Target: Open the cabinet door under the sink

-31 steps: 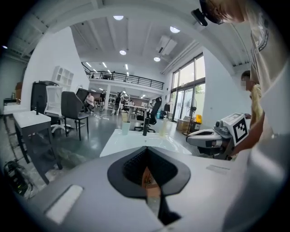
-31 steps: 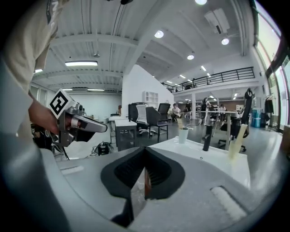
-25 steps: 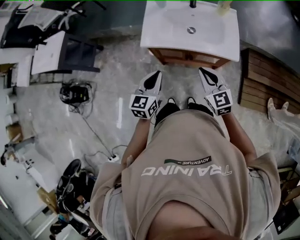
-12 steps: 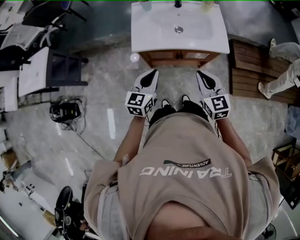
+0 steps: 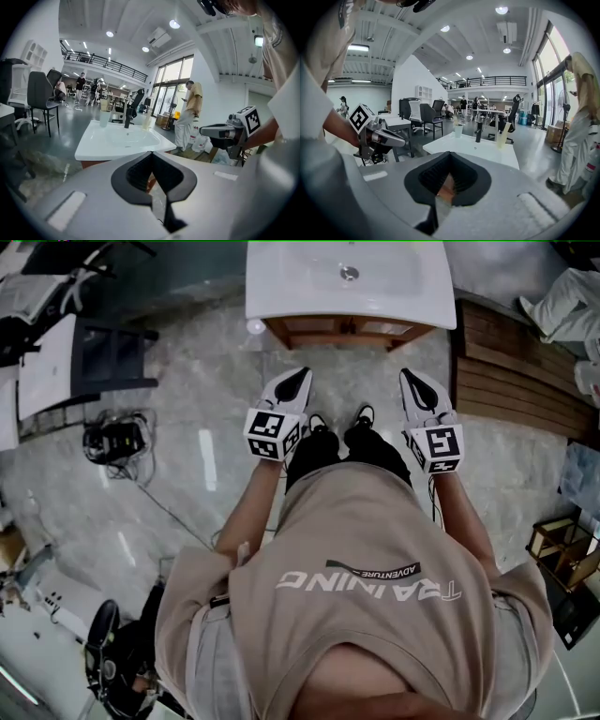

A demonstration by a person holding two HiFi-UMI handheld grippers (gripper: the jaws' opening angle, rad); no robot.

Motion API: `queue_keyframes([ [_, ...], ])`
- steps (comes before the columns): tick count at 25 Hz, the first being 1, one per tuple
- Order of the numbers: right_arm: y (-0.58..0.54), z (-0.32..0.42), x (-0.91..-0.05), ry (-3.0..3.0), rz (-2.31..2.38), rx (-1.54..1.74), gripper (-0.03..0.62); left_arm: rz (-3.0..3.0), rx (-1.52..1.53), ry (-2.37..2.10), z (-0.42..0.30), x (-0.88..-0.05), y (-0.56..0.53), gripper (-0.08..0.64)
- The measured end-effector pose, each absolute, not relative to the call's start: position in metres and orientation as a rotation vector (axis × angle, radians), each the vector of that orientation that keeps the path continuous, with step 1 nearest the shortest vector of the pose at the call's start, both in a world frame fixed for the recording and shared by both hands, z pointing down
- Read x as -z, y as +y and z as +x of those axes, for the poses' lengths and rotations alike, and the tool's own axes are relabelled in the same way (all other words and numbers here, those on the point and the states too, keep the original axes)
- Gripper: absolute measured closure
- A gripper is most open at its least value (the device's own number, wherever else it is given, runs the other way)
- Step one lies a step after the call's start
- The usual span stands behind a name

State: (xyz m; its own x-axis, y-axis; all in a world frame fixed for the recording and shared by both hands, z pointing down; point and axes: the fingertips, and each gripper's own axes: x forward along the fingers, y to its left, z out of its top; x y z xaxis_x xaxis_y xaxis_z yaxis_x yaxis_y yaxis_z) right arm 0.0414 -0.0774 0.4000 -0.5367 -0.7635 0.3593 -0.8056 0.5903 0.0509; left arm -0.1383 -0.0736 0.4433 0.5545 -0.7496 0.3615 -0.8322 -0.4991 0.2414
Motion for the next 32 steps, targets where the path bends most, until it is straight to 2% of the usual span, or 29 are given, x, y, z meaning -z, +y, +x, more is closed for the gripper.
queue_keyframes([
  [9, -0.1, 0.102, -0.428, -2.447, 1.297, -0.173, 0.591, 2.417, -0.414, -1.322, -0.106, -0.451, -0.116, 0.543],
  [16, -0.114, 0.137, -0.461, -2.413, 1.306, -0.205, 0.591, 2.35, -0.434, -1.316, -0.072, -0.495, -0.145, 0.543],
  [24, -0.126, 0.131, -0.501, -2.466, 1.196, -0.238, 0.591, 2.277, -0.415, -1.328, -0.044, -0.542, -0.156, 0.543],
  [32, -0.142, 0.103, -0.558, -2.491, 1.083, -0.294, 0.591, 2.121, -0.337, -1.358, -0.055, -0.602, -0.164, 0.543],
])
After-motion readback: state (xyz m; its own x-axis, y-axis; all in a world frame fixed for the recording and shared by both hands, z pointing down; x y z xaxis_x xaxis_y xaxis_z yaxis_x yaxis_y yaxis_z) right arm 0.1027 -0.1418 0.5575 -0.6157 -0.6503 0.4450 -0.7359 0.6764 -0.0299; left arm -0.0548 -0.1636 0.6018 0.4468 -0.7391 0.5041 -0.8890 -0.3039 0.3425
